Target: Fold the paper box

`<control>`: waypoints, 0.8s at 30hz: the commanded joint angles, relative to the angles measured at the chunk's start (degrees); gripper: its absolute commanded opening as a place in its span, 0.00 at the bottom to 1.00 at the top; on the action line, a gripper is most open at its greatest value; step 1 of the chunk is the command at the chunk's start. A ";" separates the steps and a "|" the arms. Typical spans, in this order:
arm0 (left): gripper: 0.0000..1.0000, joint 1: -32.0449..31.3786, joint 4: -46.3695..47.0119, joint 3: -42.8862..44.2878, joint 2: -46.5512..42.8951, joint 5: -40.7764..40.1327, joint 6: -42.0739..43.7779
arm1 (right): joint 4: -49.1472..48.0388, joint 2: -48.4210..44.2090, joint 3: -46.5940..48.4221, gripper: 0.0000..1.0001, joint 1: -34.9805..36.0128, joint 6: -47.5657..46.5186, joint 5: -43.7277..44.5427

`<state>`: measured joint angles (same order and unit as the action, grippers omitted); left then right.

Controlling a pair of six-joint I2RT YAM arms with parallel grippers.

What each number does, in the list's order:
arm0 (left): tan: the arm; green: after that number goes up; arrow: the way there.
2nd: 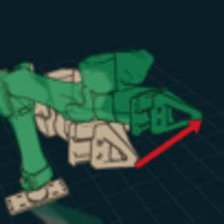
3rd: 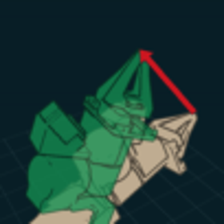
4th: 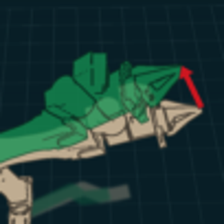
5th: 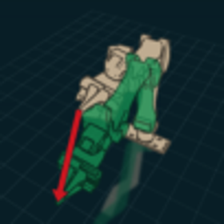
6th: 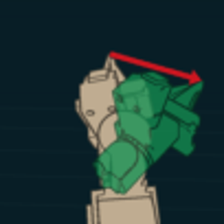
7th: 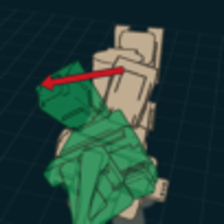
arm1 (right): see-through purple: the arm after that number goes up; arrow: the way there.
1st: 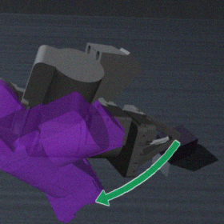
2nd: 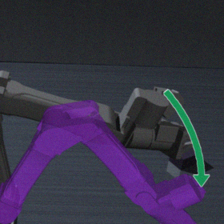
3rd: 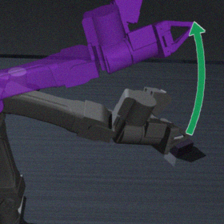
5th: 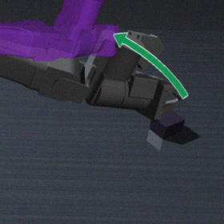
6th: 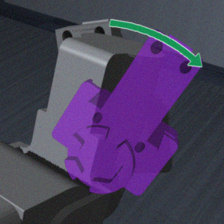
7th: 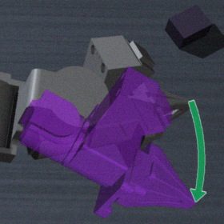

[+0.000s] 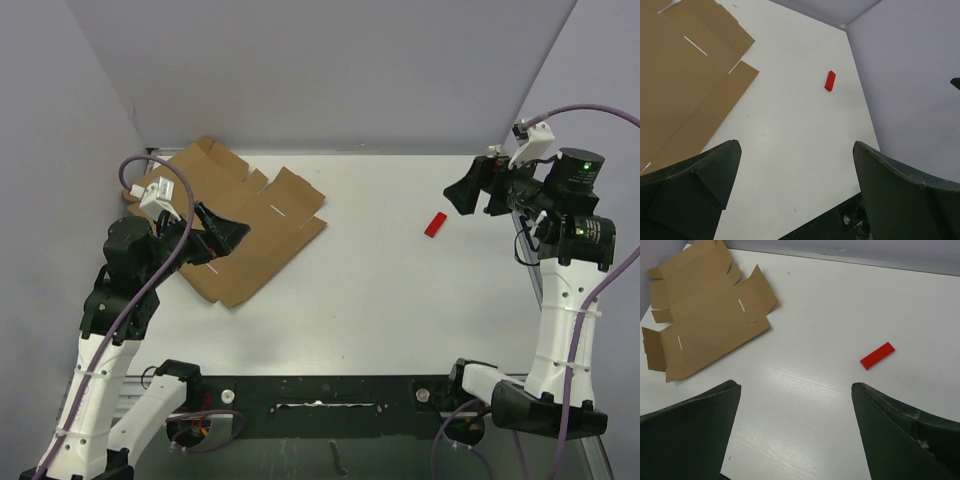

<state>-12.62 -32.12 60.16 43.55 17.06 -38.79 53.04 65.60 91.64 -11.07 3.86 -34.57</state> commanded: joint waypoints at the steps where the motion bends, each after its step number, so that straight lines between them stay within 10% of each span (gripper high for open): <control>1: 0.96 0.57 -0.18 1.69 -2.66 0.73 -0.68 | -0.64 -2.05 2.14 0.98 -0.61 2.40 -0.89; 12: 0.98 0.88 -0.27 -2.35 -2.49 -0.64 3.04 | -6.58 -2.28 -3.85 0.98 1.18 1.90 -12.66; 17: 0.98 2.29 -1.36 -5.15 1.15 -4.56 8.78 | -8.61 -1.72 -10.16 0.98 13.11 -8.84 -13.58; 24: 0.98 18.62 2.09 -10.18 7.91 5.20 11.85 | -15.22 4.04 -23.22 0.98 16.15 -11.92 -24.53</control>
<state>-2.68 -33.87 52.27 49.54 15.97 -30.52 43.57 65.67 72.97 4.78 -4.93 -49.74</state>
